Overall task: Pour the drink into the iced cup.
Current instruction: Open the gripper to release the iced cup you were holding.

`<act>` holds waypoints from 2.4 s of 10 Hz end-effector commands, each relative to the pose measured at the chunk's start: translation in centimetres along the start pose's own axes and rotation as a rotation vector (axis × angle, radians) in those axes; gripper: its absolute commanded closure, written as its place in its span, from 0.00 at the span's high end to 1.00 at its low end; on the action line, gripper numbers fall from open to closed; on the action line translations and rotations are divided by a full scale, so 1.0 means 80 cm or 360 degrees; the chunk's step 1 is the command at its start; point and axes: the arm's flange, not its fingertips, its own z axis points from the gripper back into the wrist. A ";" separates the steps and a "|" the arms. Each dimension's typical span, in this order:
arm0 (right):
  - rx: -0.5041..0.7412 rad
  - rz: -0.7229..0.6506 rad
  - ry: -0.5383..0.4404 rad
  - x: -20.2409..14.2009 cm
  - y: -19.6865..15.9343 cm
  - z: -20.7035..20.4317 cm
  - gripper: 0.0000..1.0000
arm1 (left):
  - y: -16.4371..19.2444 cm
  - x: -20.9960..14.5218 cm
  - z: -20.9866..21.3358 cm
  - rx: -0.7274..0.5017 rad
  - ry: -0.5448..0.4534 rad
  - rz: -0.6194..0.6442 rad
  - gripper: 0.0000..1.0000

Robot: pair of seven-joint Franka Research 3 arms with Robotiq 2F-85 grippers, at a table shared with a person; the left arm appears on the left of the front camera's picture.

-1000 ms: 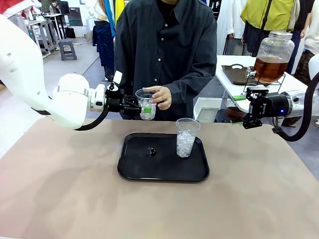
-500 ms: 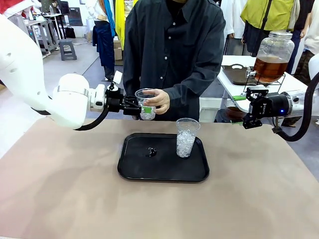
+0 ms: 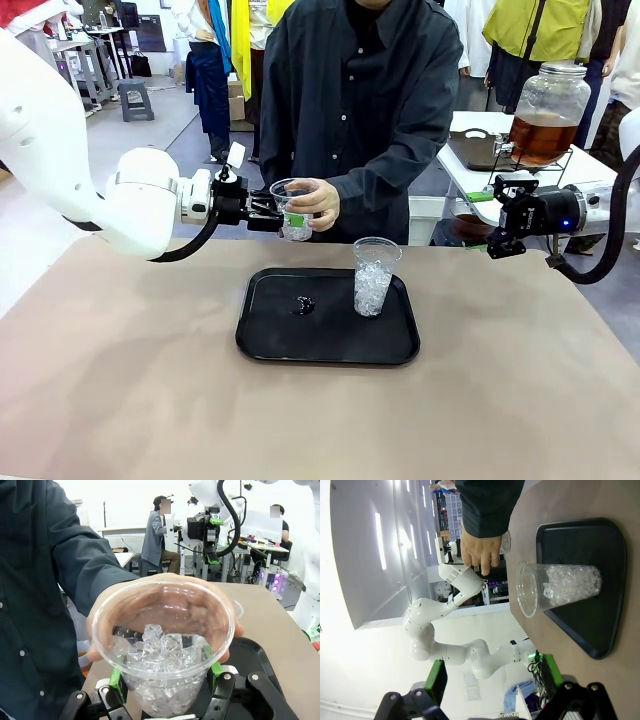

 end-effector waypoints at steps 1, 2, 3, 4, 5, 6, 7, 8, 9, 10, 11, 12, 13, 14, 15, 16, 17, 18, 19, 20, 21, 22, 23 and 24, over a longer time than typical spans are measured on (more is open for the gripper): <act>-0.0002 0.0004 -0.0005 0.000 0.001 0.000 1.00 | 0.000 0.005 0.001 0.0005 -0.0008 -0.0006 0.75; -0.0002 0.0004 -0.0005 0.000 0.001 0.000 1.00 | 0.000 0.005 0.001 0.0005 -0.0008 -0.0006 0.75; -0.0002 0.0004 -0.0005 0.000 0.001 0.000 1.00 | 0.000 0.005 0.001 0.0005 -0.0008 -0.0006 0.75; -0.0002 0.0004 -0.0005 0.000 0.001 0.000 1.00 | 0.000 0.005 0.001 0.0005 -0.0008 -0.0006 0.75; -0.0002 0.0004 -0.0005 0.000 0.001 0.000 1.00 | 0.000 0.005 0.001 0.0005 -0.0008 -0.0006 0.75; -0.0002 0.0004 -0.0005 0.000 0.001 0.000 1.00 | 0.000 0.005 0.001 0.0005 -0.0008 -0.0006 0.75; -0.0002 0.0004 -0.0005 0.000 0.001 0.000 1.00 | 0.000 0.005 0.001 0.0005 -0.0008 -0.0006 0.75; -0.0002 0.0004 -0.0005 0.000 0.001 0.000 1.00 | 0.000 0.005 0.001 0.0005 -0.0008 -0.0006 0.75; -0.0002 0.0004 -0.0005 0.000 0.001 0.000 1.00 | 0.001 0.001 0.000 0.0001 -0.0001 -0.0003 0.90; -0.0002 0.0004 -0.0005 0.000 0.001 0.000 1.00 | 0.000 0.001 0.006 -0.0006 -0.0012 0.0004 1.00; -0.0002 0.0004 -0.0005 0.000 0.001 0.000 1.00 | -0.002 0.000 0.015 -0.0015 -0.0014 0.0016 1.00; -0.0002 0.0004 -0.0005 0.000 0.001 0.000 1.00 | -0.004 -0.002 0.027 -0.0016 -0.0026 0.0024 1.00; -0.0002 0.0004 -0.0005 0.000 0.001 0.000 1.00 | -0.008 -0.005 0.043 -0.0002 -0.0036 0.0033 1.00; -0.0002 0.0004 -0.0005 0.000 0.001 0.000 1.00 | -0.014 -0.010 0.064 0.0019 -0.0053 0.0044 1.00; -0.0002 0.0004 -0.0005 0.000 0.001 0.000 1.00 | -0.019 -0.016 0.081 0.0032 -0.0028 0.0034 1.00; -0.0002 0.0004 -0.0005 0.000 0.001 0.000 1.00 | -0.025 -0.024 0.099 0.0031 -0.0004 0.0028 1.00; -0.0002 0.0004 -0.0005 0.000 0.001 0.000 1.00 | -0.029 -0.034 0.115 0.0025 0.0014 -0.0005 1.00; -0.0002 0.0004 -0.0005 0.000 0.001 0.000 1.00 | -0.036 -0.048 0.131 -0.0016 0.0014 -0.0040 1.00; -0.0002 0.0004 -0.0005 0.000 0.001 0.000 1.00 | -0.040 -0.061 0.143 -0.0022 0.0007 -0.0054 1.00; -0.0002 0.0004 -0.0005 0.000 0.001 0.000 1.00 | -0.045 -0.074 0.154 -0.0030 -0.0031 -0.0041 1.00; -0.0002 0.0004 -0.0005 0.000 0.001 0.000 1.00 | -0.048 -0.085 0.164 -0.0038 -0.0072 -0.0023 1.00; -0.0002 0.0004 -0.0005 0.000 0.001 0.000 1.00 | -0.051 -0.095 0.172 -0.0022 -0.0089 -0.0001 1.00; -0.0002 0.0004 -0.0005 0.000 0.001 0.000 1.00 | -0.052 -0.102 0.179 -0.0014 -0.0092 0.0013 1.00; -0.0002 0.0004 -0.0005 0.000 0.001 0.000 1.00 | -0.053 -0.107 0.183 -0.0008 -0.0090 0.0025 1.00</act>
